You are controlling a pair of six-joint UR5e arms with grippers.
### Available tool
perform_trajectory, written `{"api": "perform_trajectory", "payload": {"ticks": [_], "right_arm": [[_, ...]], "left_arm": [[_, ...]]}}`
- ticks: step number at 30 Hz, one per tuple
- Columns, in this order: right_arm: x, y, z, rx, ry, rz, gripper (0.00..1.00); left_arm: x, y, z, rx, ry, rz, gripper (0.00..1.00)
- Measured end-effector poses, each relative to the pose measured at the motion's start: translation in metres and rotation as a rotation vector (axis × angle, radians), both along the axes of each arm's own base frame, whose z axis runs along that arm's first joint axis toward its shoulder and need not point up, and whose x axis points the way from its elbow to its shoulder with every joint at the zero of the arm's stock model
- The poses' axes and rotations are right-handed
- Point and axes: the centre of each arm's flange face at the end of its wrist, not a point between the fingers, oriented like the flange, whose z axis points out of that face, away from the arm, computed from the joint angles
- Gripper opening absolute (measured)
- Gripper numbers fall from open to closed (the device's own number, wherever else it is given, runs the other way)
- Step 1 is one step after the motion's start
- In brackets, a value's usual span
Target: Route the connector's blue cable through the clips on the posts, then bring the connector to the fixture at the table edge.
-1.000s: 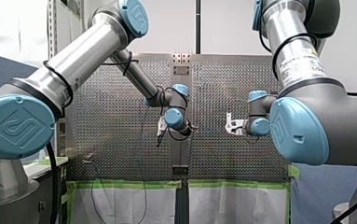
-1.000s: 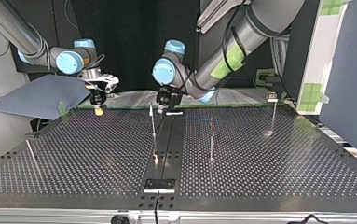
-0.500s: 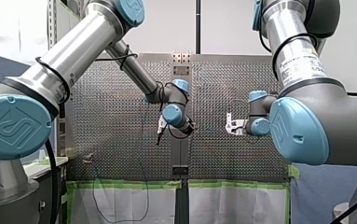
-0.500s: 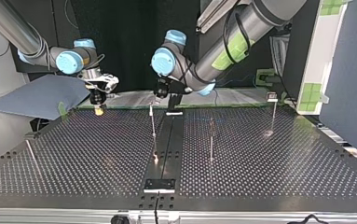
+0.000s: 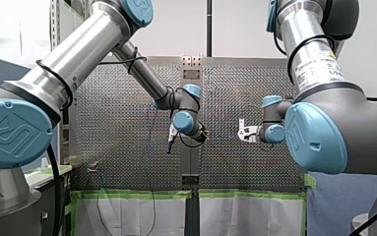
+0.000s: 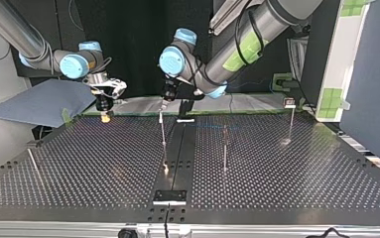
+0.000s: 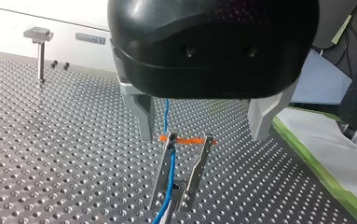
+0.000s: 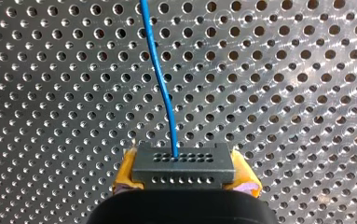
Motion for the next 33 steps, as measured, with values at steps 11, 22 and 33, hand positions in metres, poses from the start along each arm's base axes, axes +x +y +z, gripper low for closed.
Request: {"api": "perform_trajectory", "payload": {"ticks": [11, 22, 33], "right_arm": [[-0.001, -0.001, 0.0, 0.0, -0.004, 0.001, 0.0], [-0.001, -0.001, 0.0, 0.002, -0.005, 0.002, 0.0], [0.0, 0.0, 0.0, 0.003, -0.006, 0.005, 0.0]], "left_arm": [[-0.003, -0.003, 0.0, -0.007, -0.002, -0.001, 1.0], [-0.006, -0.001, 0.001, -0.005, 0.0, 0.02, 1.0], [-0.029, 0.007, 0.026, -0.066, -0.048, 0.065, 1.0]]}}
